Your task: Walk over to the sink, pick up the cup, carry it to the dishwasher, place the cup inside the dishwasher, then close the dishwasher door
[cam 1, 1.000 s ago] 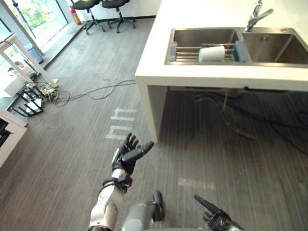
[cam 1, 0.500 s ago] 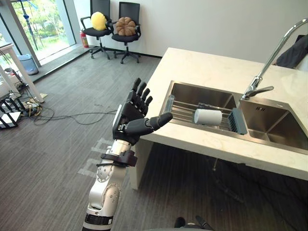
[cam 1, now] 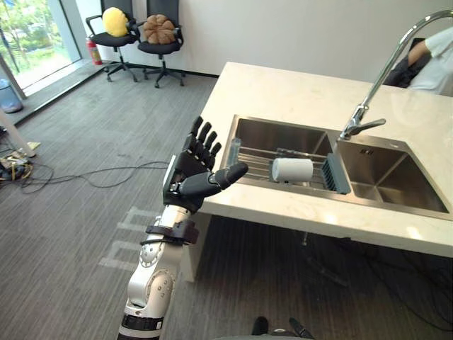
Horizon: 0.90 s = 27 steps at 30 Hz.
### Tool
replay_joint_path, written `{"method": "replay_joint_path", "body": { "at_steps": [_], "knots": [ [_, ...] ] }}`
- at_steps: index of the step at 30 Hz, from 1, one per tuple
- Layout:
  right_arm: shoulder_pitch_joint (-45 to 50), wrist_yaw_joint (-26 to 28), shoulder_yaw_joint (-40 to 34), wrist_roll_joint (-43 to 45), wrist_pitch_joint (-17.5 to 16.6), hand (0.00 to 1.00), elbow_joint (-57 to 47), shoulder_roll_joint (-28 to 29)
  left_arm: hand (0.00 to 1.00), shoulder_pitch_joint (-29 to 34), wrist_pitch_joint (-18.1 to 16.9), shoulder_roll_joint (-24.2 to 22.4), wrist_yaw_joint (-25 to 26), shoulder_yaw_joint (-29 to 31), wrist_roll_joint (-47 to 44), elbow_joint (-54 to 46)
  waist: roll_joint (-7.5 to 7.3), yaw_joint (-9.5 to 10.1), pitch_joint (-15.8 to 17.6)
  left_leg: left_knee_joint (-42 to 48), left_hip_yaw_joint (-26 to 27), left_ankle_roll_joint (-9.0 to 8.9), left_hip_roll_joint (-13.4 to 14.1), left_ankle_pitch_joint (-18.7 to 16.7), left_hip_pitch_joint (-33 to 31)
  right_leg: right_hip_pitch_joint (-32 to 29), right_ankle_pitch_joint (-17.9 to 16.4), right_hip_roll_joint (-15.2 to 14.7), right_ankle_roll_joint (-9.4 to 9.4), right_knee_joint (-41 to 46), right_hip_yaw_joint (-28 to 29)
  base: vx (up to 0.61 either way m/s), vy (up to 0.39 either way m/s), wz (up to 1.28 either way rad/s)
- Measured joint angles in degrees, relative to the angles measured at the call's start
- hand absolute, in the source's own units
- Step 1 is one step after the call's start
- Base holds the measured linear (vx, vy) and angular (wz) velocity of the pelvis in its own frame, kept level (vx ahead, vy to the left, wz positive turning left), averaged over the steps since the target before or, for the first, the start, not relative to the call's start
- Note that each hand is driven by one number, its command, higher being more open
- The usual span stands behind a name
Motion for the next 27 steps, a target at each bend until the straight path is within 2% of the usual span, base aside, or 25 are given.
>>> {"method": "replay_joint_path", "body": {
  "at_steps": [2, 4, 5, 6, 7, 8, 9, 10, 11, 13, 14, 15, 16, 21, 22, 24, 25, 27],
  "knots": [
    [-1.41, 0.23, 0.39, -1.8, 0.11, 1.0, 1.44, -1.49, 1.0, -0.4, 0.12, -0.4, 0.72, 1.03, 0.0, 0.0, 0.83, 0.32, 0.49, 5.13, -0.37, 0.33, 0.65, 1.81, -1.66, 1.25, -0.42, 0.23, -0.55, -0.74, -0.06, 0.14, -0.092, -0.1],
    [-3.18, 0.5, 3.17, -3.97, 0.12, 1.0, 2.23, -4.15, 1.0, -0.32, 0.33, -0.92, 0.72, 1.56, 0.15, 0.01, 3.03, 0.86, 1.67, 14.95, -1.4, 1.46, 1.71, 6.9, -4.48, 4.07, -1.6, 0.55, -1.27, -1.81, 0.12, 0.22, -0.106, -0.25],
    [-3.54, 0.48, 3.68, -4.16, 0.11, 1.0, 2.23, -4.45, 1.0, -0.24, 0.35, -0.78, 0.71, 1.61, 0.18, 0.01, 3.28, 0.93, 1.7, 18.3, -2.54, 1.71, 1.79, 8.97, -5.94, 4.92, -1.85, 0.48, -1.41, -2.34, 0.5, 0.27, -0.091, -0.3],
    [-4.17, 0.41, 4.39, -4.6, 0.08, 1.0, 2.37, -4.59, 1.0, -0.05, 0.4, -1.1, 0.59, 1.3, 0.2, 0.01, 3.08, 1.65, 1.88, 24.39, -5.27, 1.45, 1.46, 8.81, -9.14, 6.29, -2.06, -0.02, -1.52, -3.19, 1.88, 0.26, -0.054, -0.51],
    [-4.67, 0.4, 4.28, -4.59, -0.18, 1.0, 2.91, -5.08, 1.0, 0.3, 0.43, -1.23, 0.26, 0.47, 0.25, -0.07, 3.43, 2.74, 1.66, 25.37, -7.06, 1.1, -0.44, 1.58, -11.21, 6.96, -2.11, -0.21, -1.6, -3.68, 3.4, 0.25, -0.041, -0.61],
    [-5.14, 0.41, 4.3, -4.6, -0.31, 1.0, 3.35, -5.32, 1.0, 0.67, 0.47, -1.21, -0.04, 0.28, 0.45, -0.1, 3.5, 3.08, 1.61, 23.78, -7.72, 1.19, -1.47, -0.25, -11.8, 7.18, -2.11, -0.43, -1.6, -3.79, 3.95, 0.16, -0.001, -0.68],
    [-6.02, 0.55, 4.29, -4.59, -0.42, 1.0, 3.69, -5.72, 1.0, 1.58, 0.53, -1.26, -0.7, 0.14, 1.5, -0.18, 3.74, 3.17, 1.47, 17.47, -7.65, 2.14, -3.27, -1.0, -12.53, 7.66, -2.11, -0.79, -1.59, -3.9, 4.74, 0.13, 0.029, -0.43],
    [-5.97, 0.72, 4.37, -5.05, -0.51, 1.0, 3.64, -5.93, 1.0, 2.28, 0.54, -1.35, -1.34, -0.69, 2.81, -0.18, 4.45, 3.09, 1.14, 9.16, -7.39, 3.62, -3.78, 1.74, -12.7, 8.59, -2.17, -0.26, -1.49, -4.41, 4.19, 0.12, 0.052, -0.26],
    [-5.82, 0.84, 4.38, -5.25, -0.52, 1.0, 3.48, -6.13, 1.0, 2.57, 0.53, -1.53, -1.67, -1.35, 3.15, -0.29, 5.1, 3.1, 0.96, 5.65, -7.41, 4.7, -3.64, 4.72, -12.96, 9.09, -2.26, 0.36, -1.25, -4.75, 3.67, 0.1, 0.087, 0.02],
    [-4.57, 1.14, 4.39, -5.51, -0.96, 1.0, 2.69, -5.72, 1.0, 4.95, 0.48, -1.55, -2.41, -3.5, 3.57, -1.51, 5.47, 2.91, 0.22, -2.6, -8.19, 5.0, -4.6, 3.93, -9.69, 9.04, -2.89, 0.22, 0.21, -5.21, 1.98, 0.06, 0.126, 0.32],
    [-4.47, 1.12, 4.33, -5.5, -1.15, 1.0, 2.65, -5.61, 1.0, 5.17, 0.48, -1.42, -2.52, -3.97, 3.56, -1.64, 5.39, 2.86, 0.29, -4.99, -8.52, 5.34, -5.03, 4.1, -9.17, 8.74, -2.99, 0.02, 0.46, -5.23, 1.45, 0.01, 0.137, 0.39],
    [-4.54, 0.86, 4.35, -5.49, -1.28, 1.0, 2.7, -5.35, 1.0, 5.68, 0.67, -0.91, -2.59, -4.3, 3.56, -1.73, 4.44, 3.16, 0.98, -7.23, -8.64, 5.78, -6.24, 5.55, -8.4, 8.74, -2.79, -0.98, 0.86, -5.38, 1.16, -0.03, 0.121, 0.25],
    [-4.41, 0.75, 4.29, -5.45, -1.27, 1.0, 2.76, -5.23, 1.0, 6.64, 0.67, -0.3, -2.54, -4.18, 3.55, -1.73, 4.12, 3.48, 1.19, -8.46, -8.77, 6.09, -6.86, 6.22, -7.76, 8.94, -2.55, -1.46, 1.18, -5.49, 1.02, -0.02, 0.103, 0.14],
    [-3.29, 0.23, 1.33, -3.22, -1.36, 1.0, 2.81, -4.56, 1.0, 7.37, 0.66, 1.37, -2.49, -4.14, 3.48, -2.14, 3.67, 3.42, 1.26, -10.39, -8.69, 6.66, -8.08, 6.86, -6.8, 9.09, -2.33, -2.38, 1.82, -5.49, 0.96, 0.01, 0.054, 0.02],
    [-2.81, 0.01, -0.87, -3.18, -1.54, 1.0, 2.84, -4.11, 1.0, 7.35, 0.66, 1.19, -2.49, -4.25, 3.44, -2.45, 3.51, 3.26, 1.34, -10.7, -8.66, 6.65, -8.14, 6.81, -6.6, 8.58, -3.21, -2.87, 2.06, -3.75, 0.88, 0.05, 0.058, 0.03],
    [-2.37, -0.51, -4.09, -2.63, -2.42, 1.0, 2.79, -3.29, 1.0, 6.85, 0.66, 0.42, -2.56, -4.62, 3.42, -2.86, 3.16, 2.94, 1.58, -11.67, -8.87, 6.91, -8.42, 6.24, -6.05, 4.9, -7.23, -4.67, 2.44, 5.69, 0.19, 0.03, 0.045, 0.03],
    [-2.33, -0.79, -5.2, -2.09, -2.63, 1.0, 2.79, -3.18, 1.0, 6.46, 0.68, 0.01, -2.62, -4.67, 3.44, -2.85, 3.09, 2.72, 2.03, -11.91, -8.86, 7.08, -8.4, 6.15, -5.3, 1.17, -9.24, -6.7, 2.57, 15.36, -2.07, -0.01, 0.042, 0.0],
    [-1.65, -0.88, -6.52, -1.78, -2.7, 1.0, 3.02, -2.44, 1.0, 6.11, 0.67, 0.14, -3.09, -4.98, 3.52, -2.86, 2.29, 2.17, 2.6, -11.52, -9.19, 7.21, -8.53, 5.97, -3.76, -3.04, -9.54, -10.17, 2.49, 27.62, -3.19, -0.01, 0.038, 0.07]
  ]
}}
